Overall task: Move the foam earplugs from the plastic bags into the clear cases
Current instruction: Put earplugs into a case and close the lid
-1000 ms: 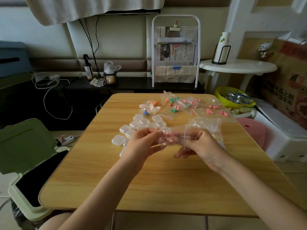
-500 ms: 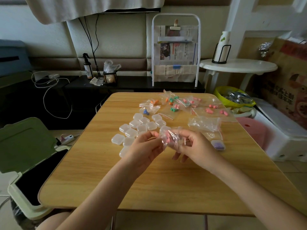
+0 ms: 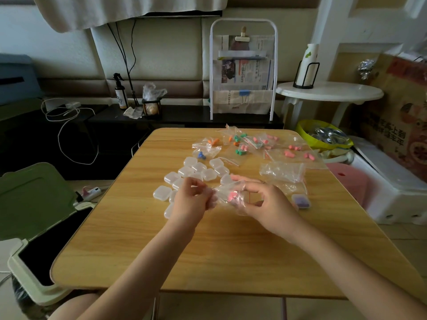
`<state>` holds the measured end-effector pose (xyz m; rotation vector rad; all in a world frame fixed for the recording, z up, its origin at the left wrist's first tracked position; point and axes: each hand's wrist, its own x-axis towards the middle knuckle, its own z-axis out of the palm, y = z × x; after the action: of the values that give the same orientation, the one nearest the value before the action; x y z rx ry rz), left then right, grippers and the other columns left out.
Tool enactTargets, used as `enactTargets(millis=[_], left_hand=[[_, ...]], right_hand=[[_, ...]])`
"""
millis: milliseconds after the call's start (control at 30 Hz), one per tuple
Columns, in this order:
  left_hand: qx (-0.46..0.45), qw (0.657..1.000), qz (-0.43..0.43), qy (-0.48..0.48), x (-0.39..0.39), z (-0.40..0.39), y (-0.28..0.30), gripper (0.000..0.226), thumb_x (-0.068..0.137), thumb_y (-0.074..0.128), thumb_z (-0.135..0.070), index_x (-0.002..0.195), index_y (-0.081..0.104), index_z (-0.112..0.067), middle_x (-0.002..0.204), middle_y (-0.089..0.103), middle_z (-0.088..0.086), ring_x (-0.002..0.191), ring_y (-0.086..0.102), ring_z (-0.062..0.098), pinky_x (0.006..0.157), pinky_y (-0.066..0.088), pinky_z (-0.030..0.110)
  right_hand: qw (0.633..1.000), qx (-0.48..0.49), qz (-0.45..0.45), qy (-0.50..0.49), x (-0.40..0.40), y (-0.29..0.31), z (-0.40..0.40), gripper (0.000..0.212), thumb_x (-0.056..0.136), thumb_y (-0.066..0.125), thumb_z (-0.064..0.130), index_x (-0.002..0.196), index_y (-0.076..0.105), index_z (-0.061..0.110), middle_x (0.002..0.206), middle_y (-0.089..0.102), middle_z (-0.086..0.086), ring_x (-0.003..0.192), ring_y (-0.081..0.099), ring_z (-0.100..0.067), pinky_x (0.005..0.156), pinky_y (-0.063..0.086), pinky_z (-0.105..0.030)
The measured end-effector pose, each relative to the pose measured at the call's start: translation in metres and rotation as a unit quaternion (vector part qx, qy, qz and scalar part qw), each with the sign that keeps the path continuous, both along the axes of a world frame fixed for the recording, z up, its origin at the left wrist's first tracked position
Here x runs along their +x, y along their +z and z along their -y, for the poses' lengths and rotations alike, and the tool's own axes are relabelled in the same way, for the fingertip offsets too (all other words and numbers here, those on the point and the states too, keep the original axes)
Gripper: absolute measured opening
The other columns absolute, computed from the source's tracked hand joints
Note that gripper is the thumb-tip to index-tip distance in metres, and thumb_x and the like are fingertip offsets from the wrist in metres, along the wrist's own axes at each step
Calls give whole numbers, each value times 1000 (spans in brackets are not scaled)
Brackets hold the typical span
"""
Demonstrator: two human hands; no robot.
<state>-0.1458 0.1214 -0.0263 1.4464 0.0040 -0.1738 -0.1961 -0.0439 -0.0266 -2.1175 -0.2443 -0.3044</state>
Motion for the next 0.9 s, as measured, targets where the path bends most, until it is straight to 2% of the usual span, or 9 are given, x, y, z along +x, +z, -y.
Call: enactTargets(millis=[33,100,167,300,400,500,567,733,900], left_hand=[[29,999,26,17,2,-2,0,18,92,53,4,85,46,-11,84,60,12,61,57,13,57,53,20],[42,997,46,39,5,-6,2,18,91,56,2,86,46,-11,82,60,11,59,58,11,55,52,19],[30,997,48,44,6,-10,4,16,90,58,2,90,46,-9,81,61,12,54,60,7,53,52,18],[64,993,69,66,7,-14,0,16,90,59,0,90,46,-9,92,63,13,62,65,13,54,53,21],[58,993,71,77,10,-17,-2,14,90,59,-1,93,47,-8,96,63,15,63,67,13,54,52,21],[30,997,50,60,9,-16,0,14,91,59,-3,94,46,-7,96,63,18,64,67,13,55,53,21],[8,999,35,33,6,-13,0,14,91,59,-5,91,46,-8,93,64,17,67,67,15,58,56,23],[16,998,56,-3,2,-6,4,12,91,59,-6,90,48,-7,91,69,16,70,70,16,65,59,28],[-12,997,75,0,1,0,9,12,91,59,-3,87,48,-5,93,67,21,69,71,16,61,57,26]], right_hand=[[1000,15,-12,0,2,0,4,12,85,69,16,97,70,20,131,50,26,111,54,11,81,45,-12],[995,86,-39,8,5,3,9,12,84,69,18,94,70,23,131,54,18,113,58,1,92,50,-27],[978,194,-77,19,4,8,9,12,85,66,8,95,70,14,127,59,9,104,65,-8,83,57,-35],[937,332,-103,-40,5,12,13,18,85,64,9,102,68,6,109,67,-6,100,66,-16,75,60,-36],[938,324,-106,-68,7,17,23,22,82,67,16,102,69,10,108,69,-4,105,64,-17,81,58,-34],[945,287,-156,-11,6,19,22,30,75,70,20,103,70,10,113,68,5,104,65,-12,87,56,-36],[953,250,-169,0,5,17,16,23,78,71,15,100,71,10,112,68,10,103,66,-12,88,56,-36],[967,219,-118,-63,9,18,17,17,81,71,10,98,72,12,94,74,-2,93,68,-16,75,55,-19],[951,259,-160,-45,12,22,28,24,77,74,12,101,73,10,100,74,-2,98,67,-20,86,56,-35]])
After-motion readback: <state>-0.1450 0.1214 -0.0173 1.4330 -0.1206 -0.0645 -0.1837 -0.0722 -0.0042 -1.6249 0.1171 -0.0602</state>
